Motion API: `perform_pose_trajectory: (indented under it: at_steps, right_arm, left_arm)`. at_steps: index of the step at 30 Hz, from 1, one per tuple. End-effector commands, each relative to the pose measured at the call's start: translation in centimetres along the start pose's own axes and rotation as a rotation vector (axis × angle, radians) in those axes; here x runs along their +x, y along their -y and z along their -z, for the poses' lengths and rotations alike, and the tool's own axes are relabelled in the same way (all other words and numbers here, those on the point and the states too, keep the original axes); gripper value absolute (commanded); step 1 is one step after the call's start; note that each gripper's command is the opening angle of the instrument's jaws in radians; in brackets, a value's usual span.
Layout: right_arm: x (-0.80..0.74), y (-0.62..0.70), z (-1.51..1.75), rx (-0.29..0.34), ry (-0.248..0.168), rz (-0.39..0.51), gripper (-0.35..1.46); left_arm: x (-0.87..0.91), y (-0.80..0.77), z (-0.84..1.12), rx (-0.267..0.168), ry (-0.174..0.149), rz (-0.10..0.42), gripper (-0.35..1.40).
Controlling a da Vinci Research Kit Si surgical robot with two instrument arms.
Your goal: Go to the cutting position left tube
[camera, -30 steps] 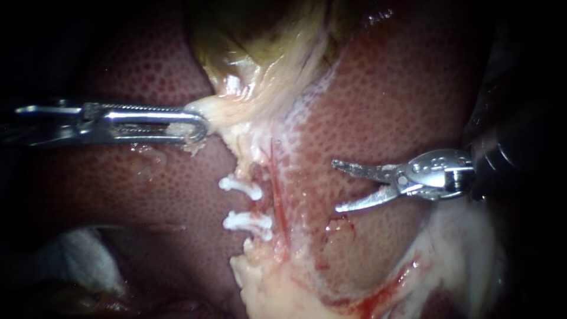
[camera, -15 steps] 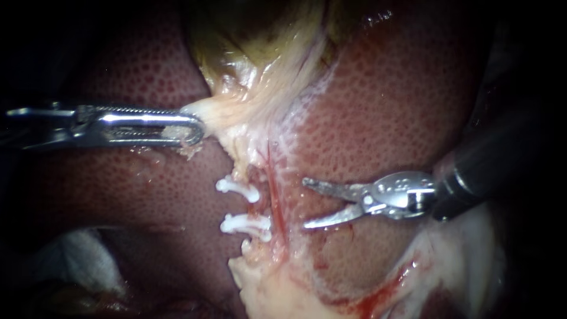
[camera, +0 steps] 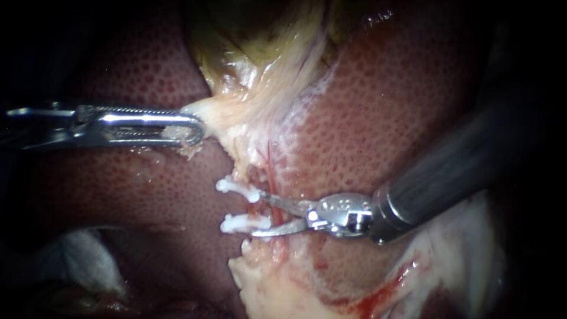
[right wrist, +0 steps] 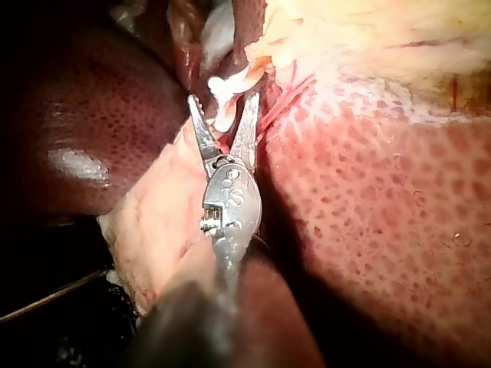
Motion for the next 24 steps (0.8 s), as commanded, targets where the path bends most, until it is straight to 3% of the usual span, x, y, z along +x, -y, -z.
perform_pose_trajectory:
  at_steps: [1, 12, 18, 24]
  right_arm:
    - [0.01, 0.0, -0.03, 0.004, 0.003, -0.009, 1.44]
    - [0.08, -0.04, -0.21, 0.096, 0.084, -0.051, 1.44]
    - [0.09, -0.09, -0.33, 0.146, 0.091, -0.057, 1.44]
    - [0.05, -0.08, -0.48, 0.152, 0.094, -0.08, 1.41]
  left_arm:
    - [0.0, 0.0, 0.0, 0.001, 0.0, 0.0, -0.35]
    - [-0.01, 0.0, -0.02, 0.001, -0.001, 0.0, -0.35]
    - [-0.01, 0.01, -0.04, 0.002, -0.001, -0.001, -0.35]
    - [-0.02, 0.01, -0.05, 0.003, -0.002, -0.001, -0.35]
